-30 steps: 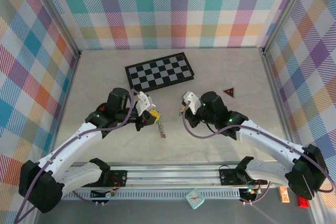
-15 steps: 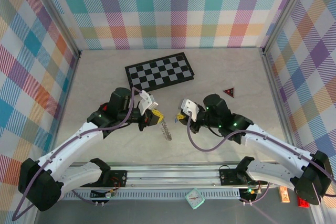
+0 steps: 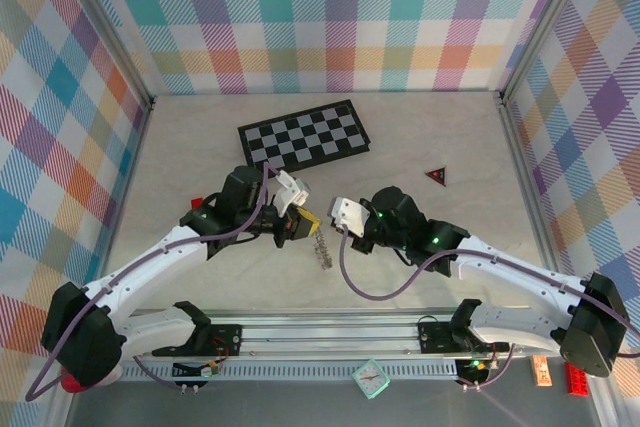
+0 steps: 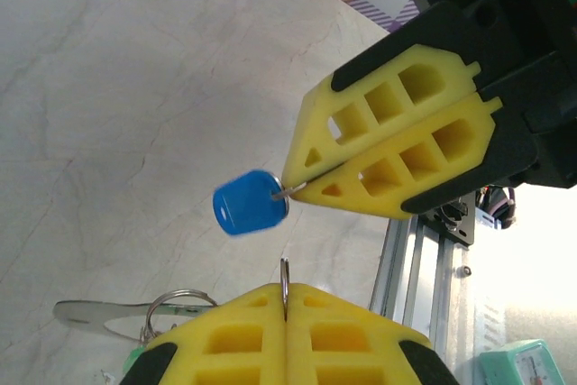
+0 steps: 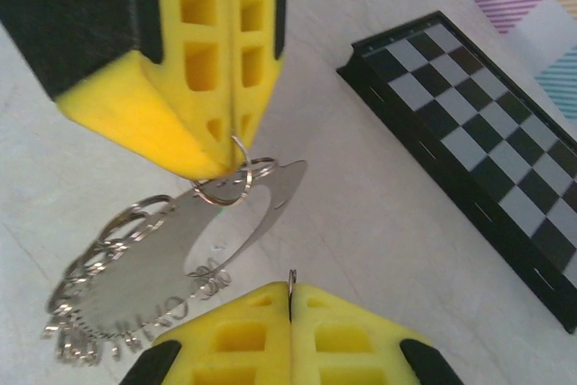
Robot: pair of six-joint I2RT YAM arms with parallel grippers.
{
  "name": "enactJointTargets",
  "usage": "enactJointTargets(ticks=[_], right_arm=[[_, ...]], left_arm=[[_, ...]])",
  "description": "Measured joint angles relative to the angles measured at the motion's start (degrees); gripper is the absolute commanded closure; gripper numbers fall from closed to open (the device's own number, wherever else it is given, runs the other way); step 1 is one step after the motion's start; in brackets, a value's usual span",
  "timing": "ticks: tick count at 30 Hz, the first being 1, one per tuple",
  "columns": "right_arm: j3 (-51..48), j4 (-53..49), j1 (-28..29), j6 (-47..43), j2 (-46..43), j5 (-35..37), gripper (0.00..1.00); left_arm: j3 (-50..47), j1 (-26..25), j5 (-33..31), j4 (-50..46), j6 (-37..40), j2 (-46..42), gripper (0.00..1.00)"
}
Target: Put the keys on the keyring
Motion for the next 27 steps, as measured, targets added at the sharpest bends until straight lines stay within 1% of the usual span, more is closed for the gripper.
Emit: enactJointTargets(ticks=[9, 27], right_arm=[[0.0, 0.0, 0.1, -0.6, 0.3, 0.3, 1.0], [0.0, 2.1, 0.4, -0.6, 2.6, -1.4, 1.0]], left_arm=[[0.0, -0.3, -0.4, 0.7, -2.0, 2.8, 1.0], [1.2, -1.3, -1.3, 0.8, -2.3, 3.6, 1.0]])
